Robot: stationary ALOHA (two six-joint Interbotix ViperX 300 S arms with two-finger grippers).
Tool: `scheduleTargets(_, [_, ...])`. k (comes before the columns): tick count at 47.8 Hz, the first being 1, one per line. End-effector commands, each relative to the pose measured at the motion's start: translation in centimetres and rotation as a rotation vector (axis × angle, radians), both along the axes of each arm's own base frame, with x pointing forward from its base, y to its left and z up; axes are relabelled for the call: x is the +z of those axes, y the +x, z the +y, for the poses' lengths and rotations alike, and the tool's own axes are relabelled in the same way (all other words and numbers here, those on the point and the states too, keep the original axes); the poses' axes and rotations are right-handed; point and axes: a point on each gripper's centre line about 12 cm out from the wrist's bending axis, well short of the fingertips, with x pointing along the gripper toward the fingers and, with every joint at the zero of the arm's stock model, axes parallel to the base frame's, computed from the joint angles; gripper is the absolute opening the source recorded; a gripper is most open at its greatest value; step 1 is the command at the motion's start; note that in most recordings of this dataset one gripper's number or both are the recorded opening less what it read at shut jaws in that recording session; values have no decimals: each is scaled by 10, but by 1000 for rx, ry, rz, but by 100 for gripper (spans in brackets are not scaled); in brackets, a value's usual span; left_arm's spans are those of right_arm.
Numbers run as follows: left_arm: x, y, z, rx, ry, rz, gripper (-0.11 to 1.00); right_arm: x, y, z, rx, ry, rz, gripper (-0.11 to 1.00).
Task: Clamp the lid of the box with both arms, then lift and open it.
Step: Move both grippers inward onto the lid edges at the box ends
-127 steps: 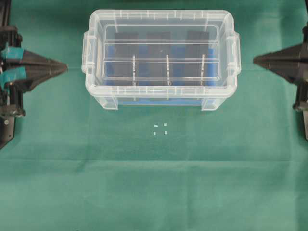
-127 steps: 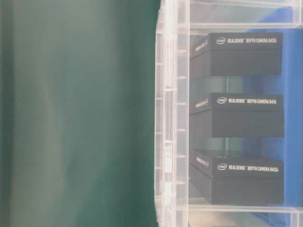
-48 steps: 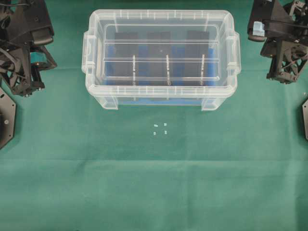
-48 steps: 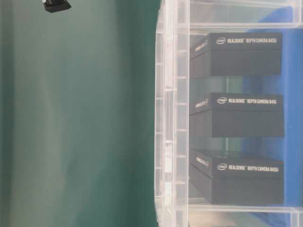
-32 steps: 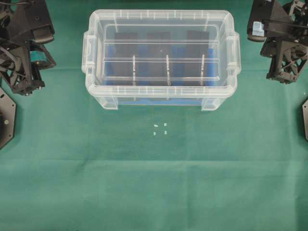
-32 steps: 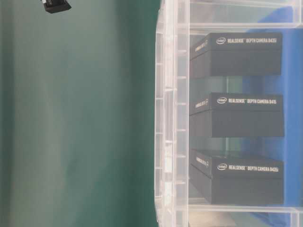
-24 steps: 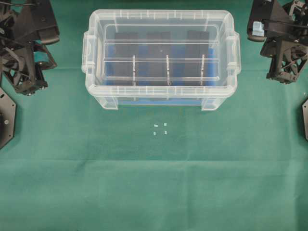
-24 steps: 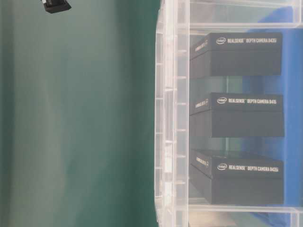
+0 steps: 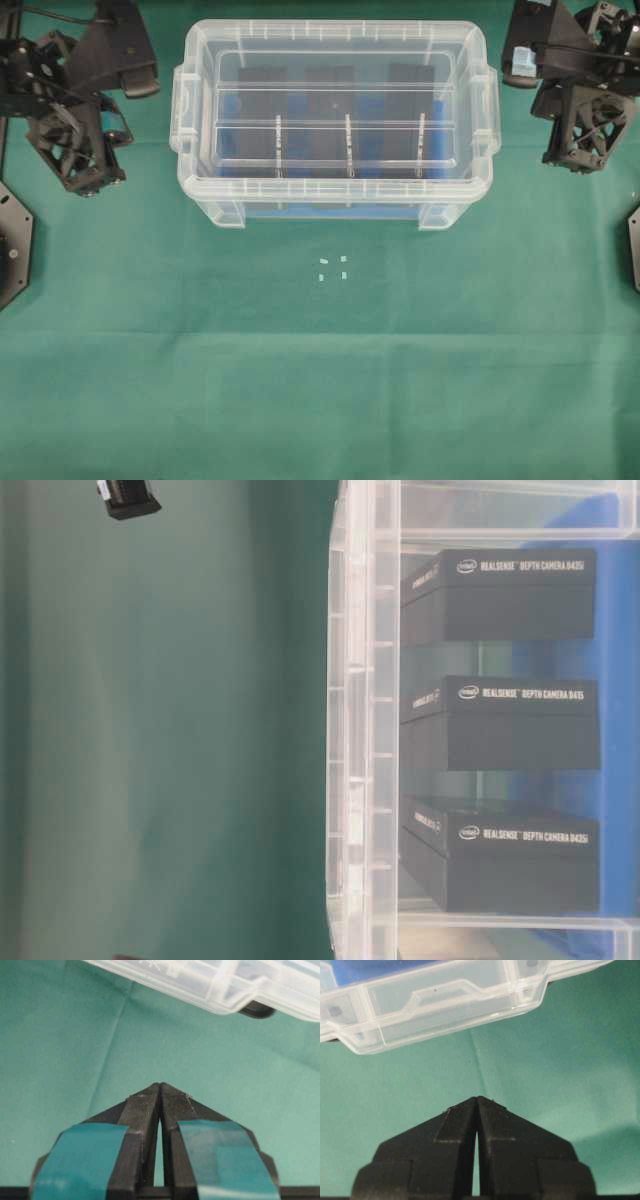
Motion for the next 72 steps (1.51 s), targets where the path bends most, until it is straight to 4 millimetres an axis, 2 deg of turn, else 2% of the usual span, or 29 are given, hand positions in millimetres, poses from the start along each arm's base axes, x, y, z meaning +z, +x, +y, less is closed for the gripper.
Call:
scheduleTargets(1, [-1,3,4,-2,14,-19,1,4,3,-2,-4,-7,-19,0])
scheduleTargets(19, [-16,8,21,-22,37,6,1,-10,4,-2,-1,-5,-16,0])
scheduleTargets(42, [-16,14,24,-60,58,3,1,-13,6,-3,5,-6,-12,0])
scheduleTargets(72, [-15,27,30,-114,72,18,1,-29,28,-13,53,-22,-18,0])
